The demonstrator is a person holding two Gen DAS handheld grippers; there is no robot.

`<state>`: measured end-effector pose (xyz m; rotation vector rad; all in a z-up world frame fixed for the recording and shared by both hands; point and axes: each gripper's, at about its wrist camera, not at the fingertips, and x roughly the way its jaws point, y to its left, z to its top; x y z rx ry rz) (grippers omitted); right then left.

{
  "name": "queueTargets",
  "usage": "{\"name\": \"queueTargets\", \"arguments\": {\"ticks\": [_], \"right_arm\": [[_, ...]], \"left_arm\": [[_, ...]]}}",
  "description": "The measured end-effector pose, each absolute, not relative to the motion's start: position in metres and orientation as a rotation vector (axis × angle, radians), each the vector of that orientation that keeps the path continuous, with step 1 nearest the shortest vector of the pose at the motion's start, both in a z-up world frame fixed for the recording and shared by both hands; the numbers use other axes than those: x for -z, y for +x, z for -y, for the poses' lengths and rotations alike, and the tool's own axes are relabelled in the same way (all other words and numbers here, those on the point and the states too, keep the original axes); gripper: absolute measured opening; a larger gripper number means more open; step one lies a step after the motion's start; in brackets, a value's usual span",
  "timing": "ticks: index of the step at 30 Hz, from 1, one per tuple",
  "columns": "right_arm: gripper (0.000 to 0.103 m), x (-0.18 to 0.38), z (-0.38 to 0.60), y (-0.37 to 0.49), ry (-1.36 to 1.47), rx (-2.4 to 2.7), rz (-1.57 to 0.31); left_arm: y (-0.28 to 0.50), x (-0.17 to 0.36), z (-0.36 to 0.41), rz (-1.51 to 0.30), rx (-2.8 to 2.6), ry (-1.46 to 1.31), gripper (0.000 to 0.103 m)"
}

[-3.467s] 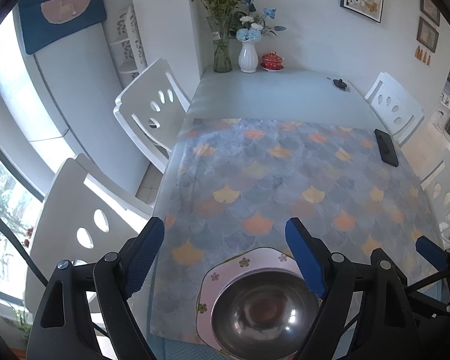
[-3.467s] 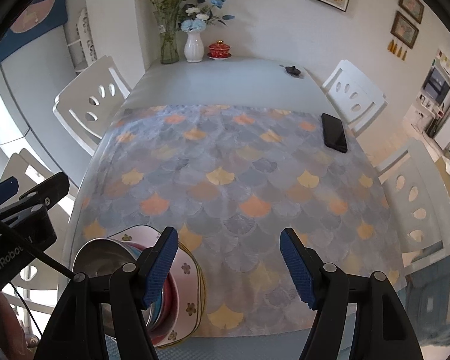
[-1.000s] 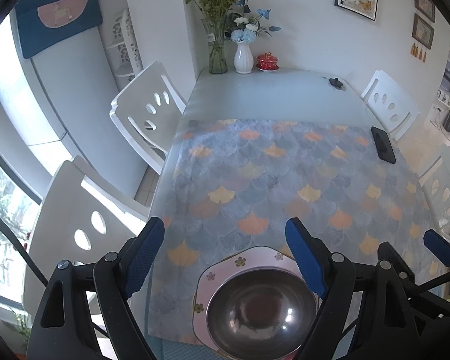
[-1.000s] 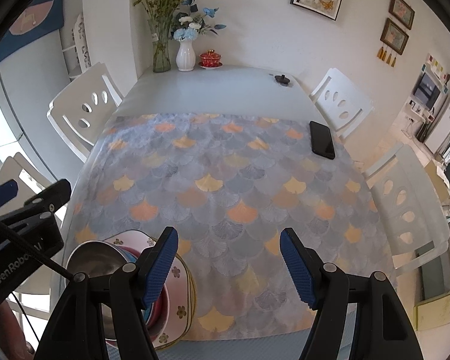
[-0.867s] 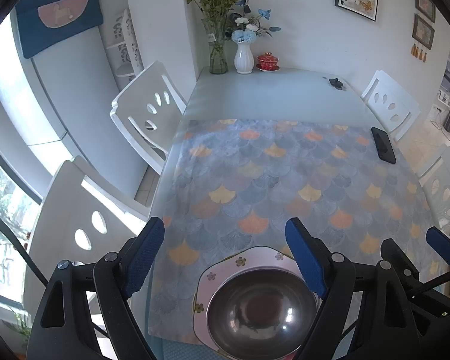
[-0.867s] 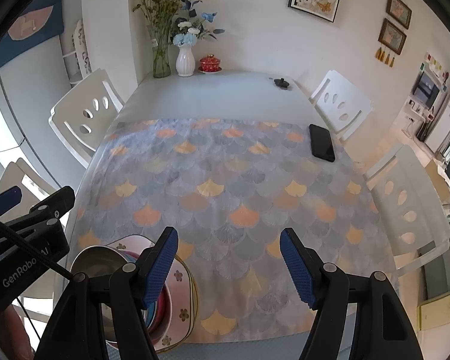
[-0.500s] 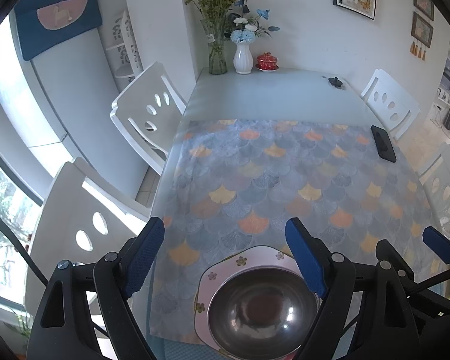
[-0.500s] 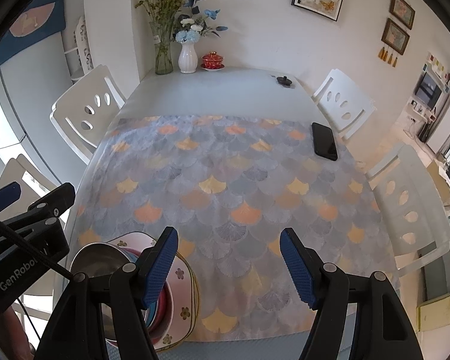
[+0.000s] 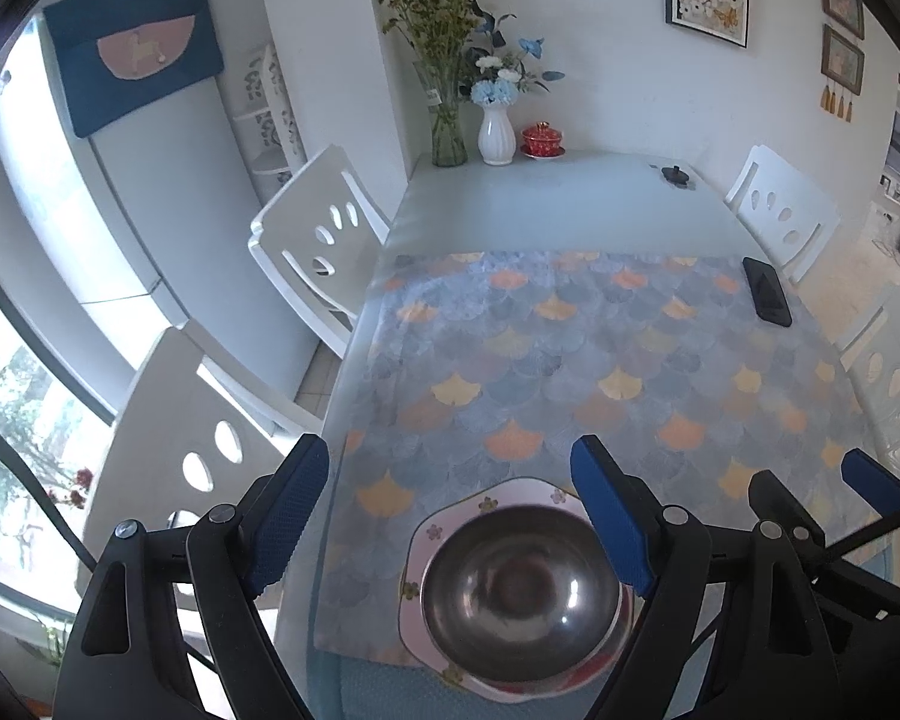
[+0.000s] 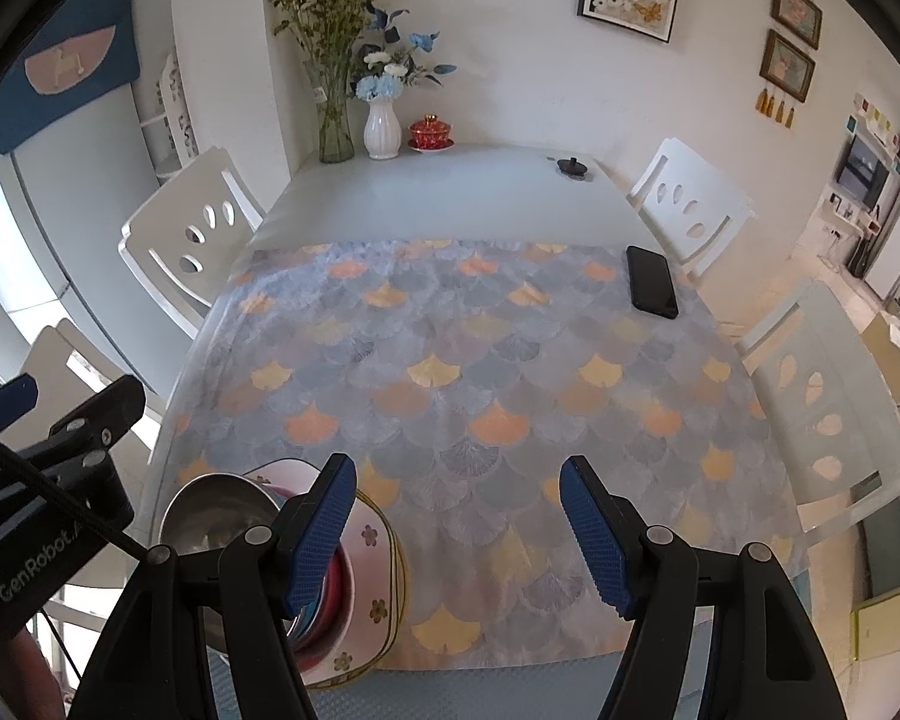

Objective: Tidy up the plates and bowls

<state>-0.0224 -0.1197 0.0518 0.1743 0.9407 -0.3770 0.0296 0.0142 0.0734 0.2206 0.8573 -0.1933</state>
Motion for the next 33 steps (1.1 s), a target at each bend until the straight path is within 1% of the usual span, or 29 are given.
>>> {"name": "queueTargets", "arguments": {"ticks": [7,15,21,26,33], "right_arm": [[0.068,-0.056,0.133,-0.043,0.201,0.331,-0.922],[0.068,-0.059,0.169,-0.066,0.243,0.308,-0.958],[0.068,-0.077,0.178,-0.079,0.238,0.278,-0.91],[0.068,-0.087,0.17,-0.088,0.186,0.244,-0.891],[0.068,-0.086,0.174,-0.097,0.147,0.258,-0.902]], "left_arm": [[0.0,-0.084,0.002,-0.832,0.108,0.259,0.082],[-0.049,-0.096,0.024,-0.847,0.072,0.24,0.082],[-0.079,-0.104,0.029,-0.829,0.039,0.241,0.082],[-0.086,-0.109,0.03,-0.814,0.019,0.21,0.082],[-0.083,-0.11,0.037,-0.812,0.049,0.17,0.082]]}}
